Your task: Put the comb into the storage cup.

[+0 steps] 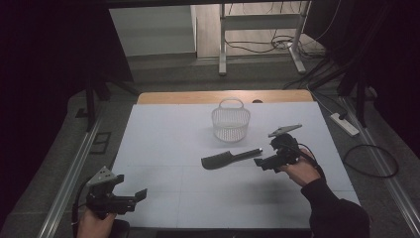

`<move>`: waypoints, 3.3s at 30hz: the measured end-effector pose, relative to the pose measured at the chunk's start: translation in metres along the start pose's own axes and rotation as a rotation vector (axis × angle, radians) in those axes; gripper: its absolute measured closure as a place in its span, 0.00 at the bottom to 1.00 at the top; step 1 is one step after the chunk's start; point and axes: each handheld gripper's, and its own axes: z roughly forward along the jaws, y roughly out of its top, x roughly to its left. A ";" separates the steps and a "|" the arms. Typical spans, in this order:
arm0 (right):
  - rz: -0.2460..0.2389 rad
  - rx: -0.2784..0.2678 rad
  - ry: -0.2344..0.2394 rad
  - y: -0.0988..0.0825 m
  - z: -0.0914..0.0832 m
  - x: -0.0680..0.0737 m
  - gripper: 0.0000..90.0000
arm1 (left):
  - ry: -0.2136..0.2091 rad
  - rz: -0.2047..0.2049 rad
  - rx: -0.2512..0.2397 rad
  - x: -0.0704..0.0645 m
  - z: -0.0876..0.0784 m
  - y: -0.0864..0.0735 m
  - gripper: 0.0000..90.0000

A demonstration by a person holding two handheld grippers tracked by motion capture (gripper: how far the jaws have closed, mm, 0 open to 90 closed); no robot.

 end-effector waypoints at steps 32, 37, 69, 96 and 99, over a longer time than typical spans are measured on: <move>-0.028 0.086 -0.010 0.030 0.042 0.007 0.00 | -0.008 -0.001 0.002 0.001 0.000 0.000 0.00; -0.034 0.105 -0.010 0.037 0.050 0.007 0.00 | -0.010 -0.002 0.001 0.001 0.000 0.000 0.00; -0.086 0.139 0.024 0.059 0.083 0.011 0.44 | -0.018 -0.008 -0.002 0.002 0.000 0.000 0.00; -0.136 0.184 0.031 0.055 0.110 0.003 0.99 | -0.020 -0.003 0.007 0.002 0.001 0.001 0.00; -0.130 0.195 0.024 0.052 0.114 0.000 0.99 | -0.020 -0.003 0.006 0.002 0.001 0.001 0.00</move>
